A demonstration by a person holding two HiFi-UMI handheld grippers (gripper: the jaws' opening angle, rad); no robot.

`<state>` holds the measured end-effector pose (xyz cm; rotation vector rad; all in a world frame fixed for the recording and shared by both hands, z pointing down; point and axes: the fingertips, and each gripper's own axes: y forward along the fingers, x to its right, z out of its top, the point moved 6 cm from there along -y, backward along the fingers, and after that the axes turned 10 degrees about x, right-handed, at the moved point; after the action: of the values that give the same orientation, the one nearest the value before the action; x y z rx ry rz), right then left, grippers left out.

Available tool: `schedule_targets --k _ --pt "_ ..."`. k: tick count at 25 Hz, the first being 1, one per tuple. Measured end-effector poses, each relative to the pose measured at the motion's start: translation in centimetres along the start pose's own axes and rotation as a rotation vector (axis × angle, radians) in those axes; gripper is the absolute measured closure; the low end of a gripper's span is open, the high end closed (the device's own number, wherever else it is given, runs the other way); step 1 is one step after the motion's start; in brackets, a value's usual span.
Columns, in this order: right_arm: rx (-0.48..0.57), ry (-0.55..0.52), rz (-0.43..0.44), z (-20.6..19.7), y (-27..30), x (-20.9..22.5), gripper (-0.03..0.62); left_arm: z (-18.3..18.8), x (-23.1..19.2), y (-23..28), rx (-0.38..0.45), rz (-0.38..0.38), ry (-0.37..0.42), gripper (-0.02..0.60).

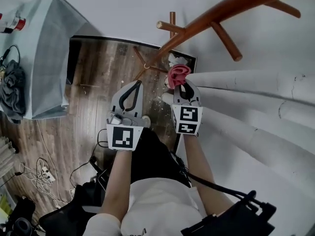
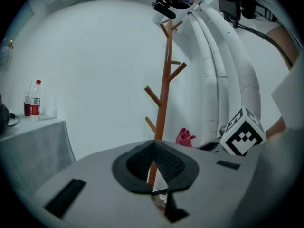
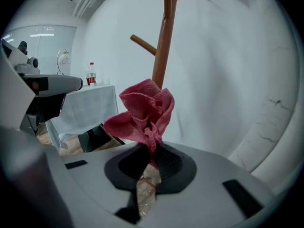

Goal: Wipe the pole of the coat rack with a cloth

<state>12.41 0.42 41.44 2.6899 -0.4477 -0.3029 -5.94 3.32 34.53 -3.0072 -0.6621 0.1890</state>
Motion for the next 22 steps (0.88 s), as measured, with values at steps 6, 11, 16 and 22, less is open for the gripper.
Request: schedule_targets --k 6,11,16,22 --pt "0.075 0.011 -0.012 3.5 -2.5 0.3 0.546 3.0 0.6 -0.2 0.028 -0.019 0.042 0.568" --pt "0.154 0.014 -0.037 6.5 -5.5 0.8 0.548 6.0 1.7 -0.4 0.067 -0.050 0.071 0.568" --pt "0.240 0.000 -0.053 9.4 -8.3 1.3 0.548 9.2 2.2 -0.6 0.119 -0.070 0.108 0.568" --pt "0.291 0.009 -0.061 11.0 -10.6 1.6 0.548 11.7 3.1 -1.0 0.157 -0.082 0.156 0.568"
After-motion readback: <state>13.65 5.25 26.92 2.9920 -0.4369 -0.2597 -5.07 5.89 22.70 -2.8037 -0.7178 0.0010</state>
